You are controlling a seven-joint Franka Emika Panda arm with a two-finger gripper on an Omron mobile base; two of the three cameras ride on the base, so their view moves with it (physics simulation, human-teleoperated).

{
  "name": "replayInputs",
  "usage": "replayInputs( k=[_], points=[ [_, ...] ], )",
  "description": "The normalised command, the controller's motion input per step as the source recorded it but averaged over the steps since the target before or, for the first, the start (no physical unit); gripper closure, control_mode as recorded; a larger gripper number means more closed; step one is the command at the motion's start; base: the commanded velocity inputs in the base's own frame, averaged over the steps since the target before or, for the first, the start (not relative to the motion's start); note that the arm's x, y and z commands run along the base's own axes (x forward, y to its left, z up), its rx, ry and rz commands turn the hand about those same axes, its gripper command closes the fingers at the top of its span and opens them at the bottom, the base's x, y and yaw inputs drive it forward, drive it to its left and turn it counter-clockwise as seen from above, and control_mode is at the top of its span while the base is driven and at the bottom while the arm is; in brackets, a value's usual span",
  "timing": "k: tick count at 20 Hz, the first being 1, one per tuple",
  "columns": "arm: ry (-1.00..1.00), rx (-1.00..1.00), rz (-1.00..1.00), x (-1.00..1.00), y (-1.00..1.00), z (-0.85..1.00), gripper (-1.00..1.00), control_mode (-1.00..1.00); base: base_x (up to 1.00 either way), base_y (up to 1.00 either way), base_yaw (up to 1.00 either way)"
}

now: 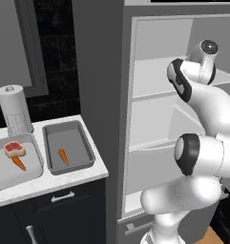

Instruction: Place one carrot and one steak in each tupperware on the nearby counter, to pack two identical lunches.

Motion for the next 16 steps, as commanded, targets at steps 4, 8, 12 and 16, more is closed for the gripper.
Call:
replayInputs(
  k=[4, 8, 12, 16],
  points=[
    [-0.09, 0.02, 0.00, -0.53, -0.11, -0.14, 1.00, -1.00, 0.00, 0.00, 0.00],
    [-0.18, 0.06, 0.00, -1.00, 0.00, 0.00, 1.00, -1.00, 0.00, 0.00, 0.00],
    [-0.08, 0.03, 0.00, -1.00, 0.00, 0.21, 1.00, -1.00, 0.00, 0.00, 0.00],
    [0.00, 0.00, 0.00, -1.00, 0.00, 0.35, 1.00, -1.00, 0.00, 0.00, 0.00]
  ],
)
